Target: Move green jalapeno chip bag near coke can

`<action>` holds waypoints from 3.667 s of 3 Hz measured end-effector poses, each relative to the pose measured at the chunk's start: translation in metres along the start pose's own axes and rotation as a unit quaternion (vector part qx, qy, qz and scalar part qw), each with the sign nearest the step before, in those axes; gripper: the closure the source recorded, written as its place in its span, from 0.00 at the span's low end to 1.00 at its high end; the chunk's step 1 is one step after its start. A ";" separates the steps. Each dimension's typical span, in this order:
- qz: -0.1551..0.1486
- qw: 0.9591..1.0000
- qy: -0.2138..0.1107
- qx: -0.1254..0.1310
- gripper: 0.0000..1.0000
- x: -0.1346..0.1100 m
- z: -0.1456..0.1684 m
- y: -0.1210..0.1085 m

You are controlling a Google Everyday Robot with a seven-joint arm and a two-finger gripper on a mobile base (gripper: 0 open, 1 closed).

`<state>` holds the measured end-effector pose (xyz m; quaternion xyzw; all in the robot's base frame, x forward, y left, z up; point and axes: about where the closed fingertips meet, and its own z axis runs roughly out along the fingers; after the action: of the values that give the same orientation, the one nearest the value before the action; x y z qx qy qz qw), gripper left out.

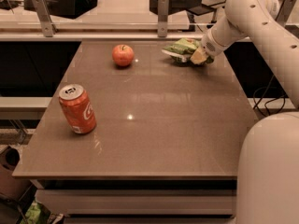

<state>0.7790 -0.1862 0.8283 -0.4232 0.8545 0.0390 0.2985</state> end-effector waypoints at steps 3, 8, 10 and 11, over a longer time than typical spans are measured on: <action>-0.013 0.999 -0.031 0.032 1.00 -0.007 -0.086 0.002; -0.102 0.987 -0.048 -0.112 1.00 0.005 -0.155 0.146; -0.134 0.983 -0.027 -0.122 1.00 0.003 -0.157 0.221; -0.172 0.975 -0.010 -0.139 1.00 -0.003 -0.159 0.249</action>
Offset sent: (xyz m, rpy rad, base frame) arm -0.0523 -0.0320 0.1096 -0.0038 -0.1394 -0.0107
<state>0.5185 -0.0763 0.9139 -0.6011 0.7520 0.1100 0.2473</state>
